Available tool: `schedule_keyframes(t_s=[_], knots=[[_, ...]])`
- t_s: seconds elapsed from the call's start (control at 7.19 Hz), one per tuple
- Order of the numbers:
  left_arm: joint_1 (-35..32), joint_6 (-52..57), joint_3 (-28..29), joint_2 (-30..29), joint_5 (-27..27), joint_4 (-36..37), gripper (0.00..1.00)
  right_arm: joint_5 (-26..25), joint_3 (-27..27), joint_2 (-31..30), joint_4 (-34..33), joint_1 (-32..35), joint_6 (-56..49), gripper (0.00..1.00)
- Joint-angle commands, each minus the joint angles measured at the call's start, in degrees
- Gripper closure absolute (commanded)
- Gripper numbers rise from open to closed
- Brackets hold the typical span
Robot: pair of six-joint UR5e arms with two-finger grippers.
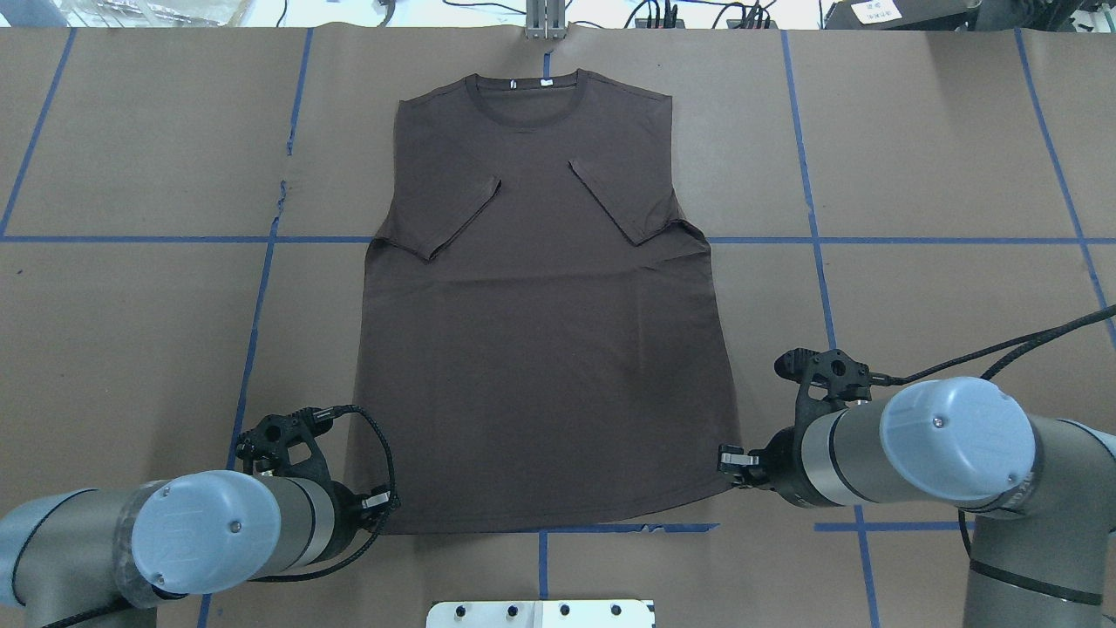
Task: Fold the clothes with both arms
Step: 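Grasp both hem corners with the left and right grippers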
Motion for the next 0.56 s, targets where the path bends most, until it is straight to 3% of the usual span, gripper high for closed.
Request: schedule_keyframes(t_s=[0.0, 0.42], knots=[[0.3, 2.3, -6.1, 0.8, -0.3, 2.3, 1.00, 1.4, 6.4, -6.2, -0.1, -2.5, 0.0, 1.00], [9.0, 2.3, -21.4, 0.8, -0.3, 16.9, 1.00, 1.4, 13.7, -11.4, -0.1, -8.3, 0.4, 1.00]])
